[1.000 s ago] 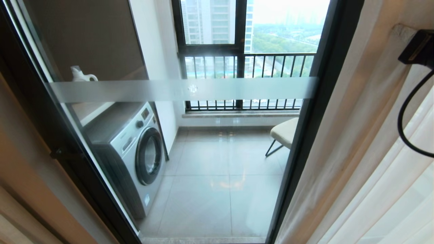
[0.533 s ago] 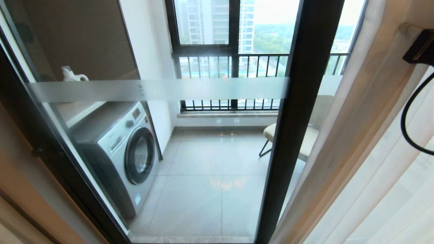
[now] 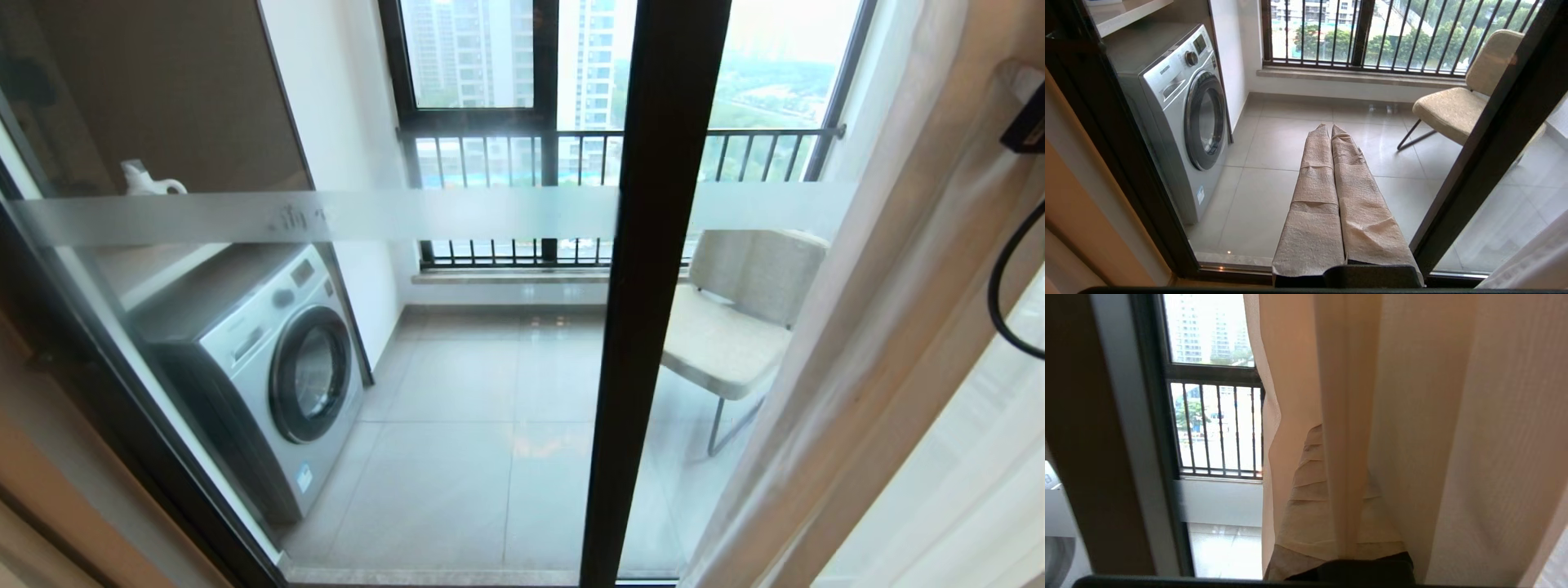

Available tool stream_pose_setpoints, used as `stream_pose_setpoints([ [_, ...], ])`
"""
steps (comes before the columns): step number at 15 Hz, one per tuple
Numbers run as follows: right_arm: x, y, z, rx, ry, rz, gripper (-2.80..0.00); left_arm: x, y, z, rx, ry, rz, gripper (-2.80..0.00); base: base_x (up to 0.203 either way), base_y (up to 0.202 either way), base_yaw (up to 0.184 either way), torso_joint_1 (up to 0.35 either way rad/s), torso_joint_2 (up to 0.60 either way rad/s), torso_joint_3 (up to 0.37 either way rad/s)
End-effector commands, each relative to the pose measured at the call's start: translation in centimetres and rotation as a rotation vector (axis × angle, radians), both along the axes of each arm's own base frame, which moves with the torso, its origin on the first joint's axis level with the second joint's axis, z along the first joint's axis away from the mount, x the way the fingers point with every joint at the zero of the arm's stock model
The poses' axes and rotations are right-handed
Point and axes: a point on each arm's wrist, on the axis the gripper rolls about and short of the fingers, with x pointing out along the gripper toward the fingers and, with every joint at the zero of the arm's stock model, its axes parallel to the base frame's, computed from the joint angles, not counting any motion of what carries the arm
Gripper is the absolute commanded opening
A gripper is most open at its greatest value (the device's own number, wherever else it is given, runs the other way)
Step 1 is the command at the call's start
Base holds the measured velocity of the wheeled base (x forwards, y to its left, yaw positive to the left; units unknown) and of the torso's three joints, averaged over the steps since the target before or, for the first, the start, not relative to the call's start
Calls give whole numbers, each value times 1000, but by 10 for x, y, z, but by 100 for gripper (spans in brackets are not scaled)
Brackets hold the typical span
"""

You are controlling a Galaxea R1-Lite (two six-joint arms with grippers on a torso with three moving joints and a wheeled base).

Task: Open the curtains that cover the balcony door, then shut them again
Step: Pull the inner curtains open on both sides

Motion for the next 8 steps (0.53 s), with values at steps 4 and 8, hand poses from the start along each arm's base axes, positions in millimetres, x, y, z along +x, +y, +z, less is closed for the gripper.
stream_pose_setpoints([
  [4, -1, -9, 0, -1, -3, -33, -280, 0, 0, 0, -1, -1, 1, -280, 0, -189, 3, 1, 3, 5],
  [8, -2, -12, -1, 0, -1, -47, -280, 0, 0, 0, -1, -1, 1, -280, 0, -191, 0, 4, 2, 4],
])
